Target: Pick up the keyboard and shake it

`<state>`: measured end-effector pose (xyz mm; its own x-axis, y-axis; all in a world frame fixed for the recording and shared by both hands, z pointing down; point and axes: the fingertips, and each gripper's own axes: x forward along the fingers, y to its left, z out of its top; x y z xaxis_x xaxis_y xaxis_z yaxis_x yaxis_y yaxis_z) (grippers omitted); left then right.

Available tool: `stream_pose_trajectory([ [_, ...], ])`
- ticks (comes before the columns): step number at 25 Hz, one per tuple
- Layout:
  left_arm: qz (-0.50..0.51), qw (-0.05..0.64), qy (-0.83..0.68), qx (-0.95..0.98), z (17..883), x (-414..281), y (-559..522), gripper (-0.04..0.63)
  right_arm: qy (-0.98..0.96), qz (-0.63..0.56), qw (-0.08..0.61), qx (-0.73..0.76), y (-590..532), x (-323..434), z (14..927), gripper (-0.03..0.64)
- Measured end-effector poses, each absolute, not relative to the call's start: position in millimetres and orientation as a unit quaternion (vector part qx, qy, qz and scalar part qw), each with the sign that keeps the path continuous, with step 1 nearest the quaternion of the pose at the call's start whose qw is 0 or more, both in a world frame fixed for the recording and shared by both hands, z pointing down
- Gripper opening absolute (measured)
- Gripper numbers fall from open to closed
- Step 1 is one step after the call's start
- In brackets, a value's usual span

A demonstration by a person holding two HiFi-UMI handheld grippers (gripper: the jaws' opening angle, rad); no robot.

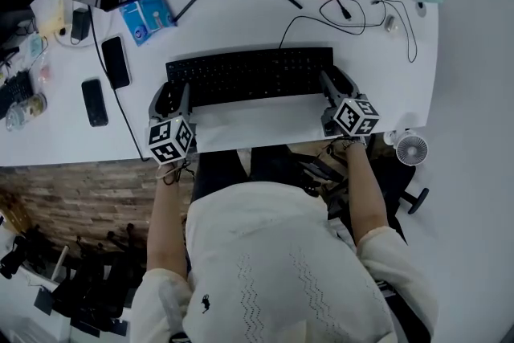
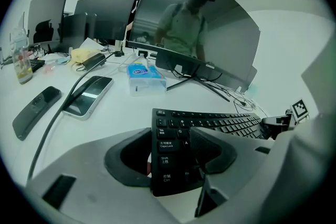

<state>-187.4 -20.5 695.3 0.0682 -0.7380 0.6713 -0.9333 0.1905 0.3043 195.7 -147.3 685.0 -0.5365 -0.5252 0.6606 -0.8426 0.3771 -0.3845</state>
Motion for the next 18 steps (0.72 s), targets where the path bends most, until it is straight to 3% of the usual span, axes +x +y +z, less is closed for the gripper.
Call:
stream_pose_trajectory([
  [18,0.125,0.384,-0.671,0.621,704.2,-188.4,-20.2,0.225,-0.793,0.377,0.234,0.418,-145.1,195.6,701.4,0.183],
])
